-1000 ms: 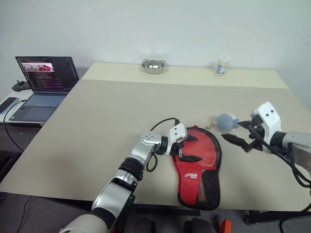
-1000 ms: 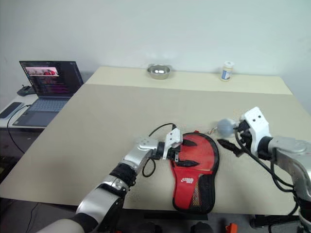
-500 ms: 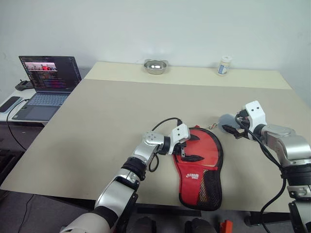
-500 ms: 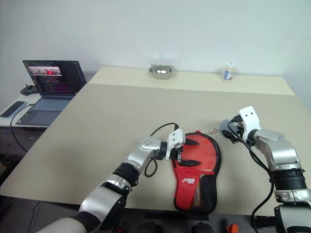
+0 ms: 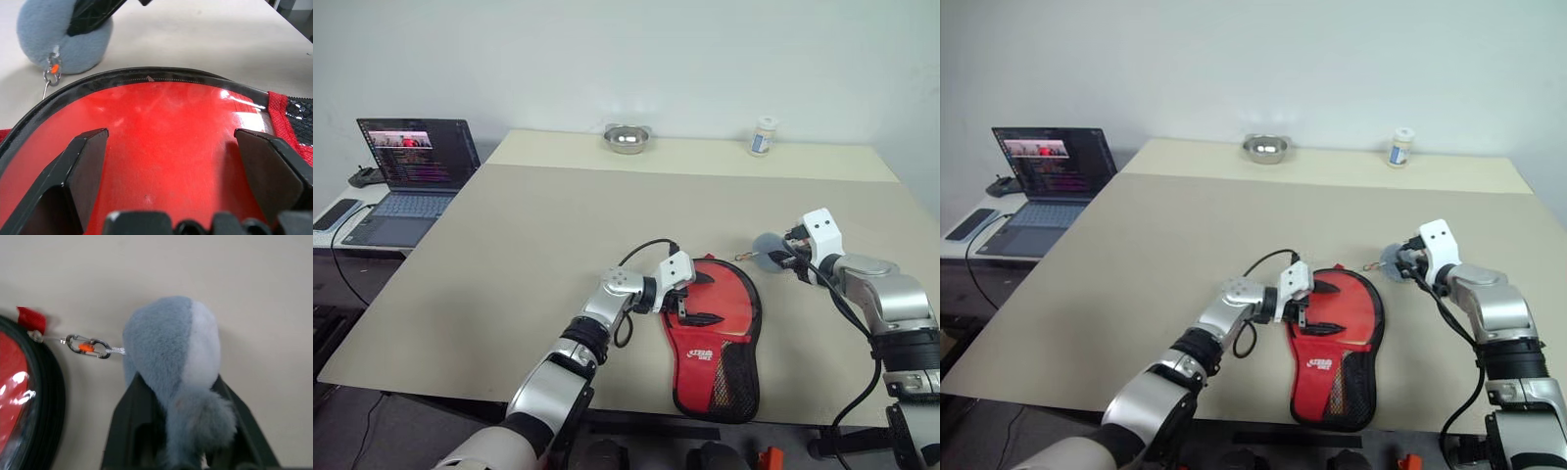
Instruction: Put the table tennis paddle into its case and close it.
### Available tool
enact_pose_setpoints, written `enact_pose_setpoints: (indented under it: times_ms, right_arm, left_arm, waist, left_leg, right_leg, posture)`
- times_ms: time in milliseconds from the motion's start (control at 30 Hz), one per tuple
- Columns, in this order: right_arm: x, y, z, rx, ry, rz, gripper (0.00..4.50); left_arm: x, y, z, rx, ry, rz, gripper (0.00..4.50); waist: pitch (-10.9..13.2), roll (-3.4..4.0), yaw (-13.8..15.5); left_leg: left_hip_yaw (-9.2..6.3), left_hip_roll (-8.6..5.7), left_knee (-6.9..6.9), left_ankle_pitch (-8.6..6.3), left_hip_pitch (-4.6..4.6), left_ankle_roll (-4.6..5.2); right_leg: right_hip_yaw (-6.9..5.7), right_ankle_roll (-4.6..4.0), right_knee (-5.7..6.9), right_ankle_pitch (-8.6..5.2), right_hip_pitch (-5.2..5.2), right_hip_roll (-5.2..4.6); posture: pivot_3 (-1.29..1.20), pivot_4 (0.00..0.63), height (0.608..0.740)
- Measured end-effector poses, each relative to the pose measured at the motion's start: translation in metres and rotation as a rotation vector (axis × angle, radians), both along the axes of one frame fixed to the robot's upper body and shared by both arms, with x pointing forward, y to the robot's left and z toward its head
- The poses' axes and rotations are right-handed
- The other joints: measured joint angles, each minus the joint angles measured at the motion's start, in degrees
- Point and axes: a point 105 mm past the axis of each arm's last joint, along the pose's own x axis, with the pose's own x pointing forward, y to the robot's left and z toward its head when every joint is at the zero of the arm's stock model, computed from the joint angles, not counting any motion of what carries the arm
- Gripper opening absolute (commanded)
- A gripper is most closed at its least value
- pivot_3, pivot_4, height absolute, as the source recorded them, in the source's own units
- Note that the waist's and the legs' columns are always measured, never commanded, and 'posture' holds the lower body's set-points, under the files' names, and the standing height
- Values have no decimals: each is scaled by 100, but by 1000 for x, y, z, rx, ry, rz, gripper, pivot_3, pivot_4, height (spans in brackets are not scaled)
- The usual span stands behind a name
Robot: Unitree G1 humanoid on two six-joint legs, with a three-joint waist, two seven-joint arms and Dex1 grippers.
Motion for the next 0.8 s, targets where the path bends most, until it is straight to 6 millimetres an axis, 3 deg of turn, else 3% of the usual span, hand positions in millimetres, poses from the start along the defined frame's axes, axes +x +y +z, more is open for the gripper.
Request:
enact_pose_setpoints:
  times_ms: [67, 233, 367, 433, 600, 800]
  right_arm:
    - [-6, -3, 0, -14, 11, -3, 220]
    - [-31, -21, 0, -91, 58, -10, 182]
    - [-69, -33, -6, -200, 143, 52, 178]
    - [-100, -40, -7, -280, 227, 120, 177]
    - [-153, -22, -5, -324, 395, 334, 177]
    - [-194, 5, -9, -303, 485, 507, 174]
  left_arm:
    - [0, -1, -2, 3, 8, 0, 4500]
    - [-1, -3, -5, 5, 16, -4, 4500]
    - [-2, -7, -6, 6, 24, -9, 4500]
    - [-3, -10, -7, 4, 29, -14, 4500]
    - [-2, -12, -9, 11, 37, 1, 4500]
    - [-1, -14, -11, 14, 48, 9, 4500]
  waist:
    - [-2, 2, 15]
    - [-14, 9, 44]
    - [-30, 28, 83]
    - [-45, 40, 129]
    - [-56, 28, 135]
    - [-68, 9, 154]
  left_leg:
    - [-1, -1, 0, 0, 8, 0]
    - [-10, -7, 0, -1, 11, 1]
    - [-25, -11, -4, -1, 9, 2]
    - [-32, -14, -6, -5, 5, 6]
    - [-35, -10, -2, -5, 10, 7]
    - [-45, -8, 0, -6, 22, 6]
  right_leg:
    - [-1, 0, -2, 0, 9, -1]
    - [-1, 1, -7, 0, 20, -5]
    - [-7, 2, -31, -1, 31, -6]
    - [-12, 6, -49, -3, 36, -5]
    - [-16, 33, -58, -19, 50, -4]
    - [-22, 42, -67, -25, 71, -4]
  posture:
    - [0, 150, 740]
    - [0, 150, 740]
    - [0, 150, 740]
    - [0, 150, 740]
    - [0, 150, 740]
    - [0, 150, 740]
